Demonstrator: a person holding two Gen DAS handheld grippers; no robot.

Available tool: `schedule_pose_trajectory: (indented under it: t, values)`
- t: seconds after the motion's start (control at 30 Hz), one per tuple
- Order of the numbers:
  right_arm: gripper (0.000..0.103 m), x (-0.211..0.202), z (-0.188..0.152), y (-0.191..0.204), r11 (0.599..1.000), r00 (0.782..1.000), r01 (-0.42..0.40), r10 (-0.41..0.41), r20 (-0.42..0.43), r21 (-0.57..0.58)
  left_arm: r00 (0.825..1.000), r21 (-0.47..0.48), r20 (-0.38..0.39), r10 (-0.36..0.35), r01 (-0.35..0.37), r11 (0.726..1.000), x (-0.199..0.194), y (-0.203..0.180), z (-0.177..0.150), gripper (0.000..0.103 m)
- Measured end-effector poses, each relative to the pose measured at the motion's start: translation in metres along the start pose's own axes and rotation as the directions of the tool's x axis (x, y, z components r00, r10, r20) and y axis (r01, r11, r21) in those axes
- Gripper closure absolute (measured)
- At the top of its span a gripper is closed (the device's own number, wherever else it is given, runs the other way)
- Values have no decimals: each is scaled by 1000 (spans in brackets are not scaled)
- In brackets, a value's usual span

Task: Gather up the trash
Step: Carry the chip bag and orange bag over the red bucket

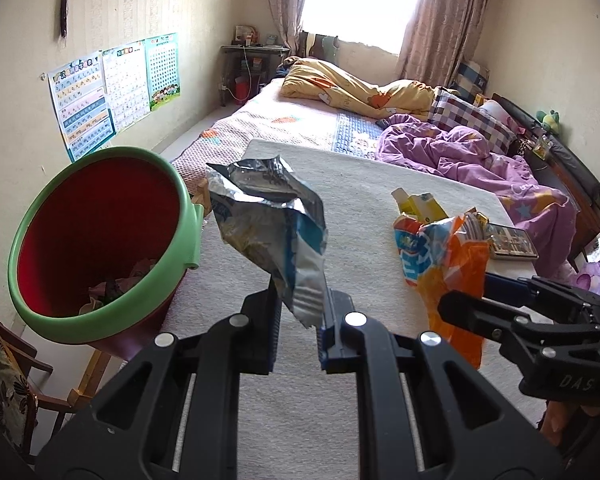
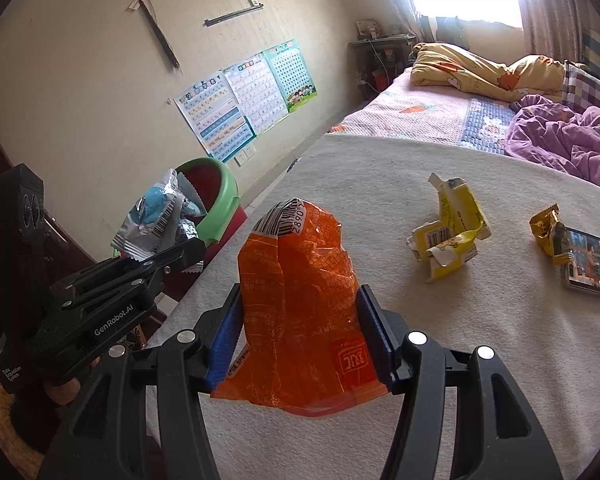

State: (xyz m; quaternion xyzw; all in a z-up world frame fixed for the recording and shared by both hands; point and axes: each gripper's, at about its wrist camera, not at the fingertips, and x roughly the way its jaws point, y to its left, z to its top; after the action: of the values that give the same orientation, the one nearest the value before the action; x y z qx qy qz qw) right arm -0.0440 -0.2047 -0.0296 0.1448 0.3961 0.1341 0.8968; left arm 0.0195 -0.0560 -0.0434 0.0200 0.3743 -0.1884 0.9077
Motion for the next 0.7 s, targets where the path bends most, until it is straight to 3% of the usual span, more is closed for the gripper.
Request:
schedule_pose_trajectory:
  t: [0.7]
  values:
    - [48, 30, 9, 27, 1000, 1000, 7, -8, -28, -30, 1000, -24, -2, 7, -7, 1000, 2, 33, 0, 89]
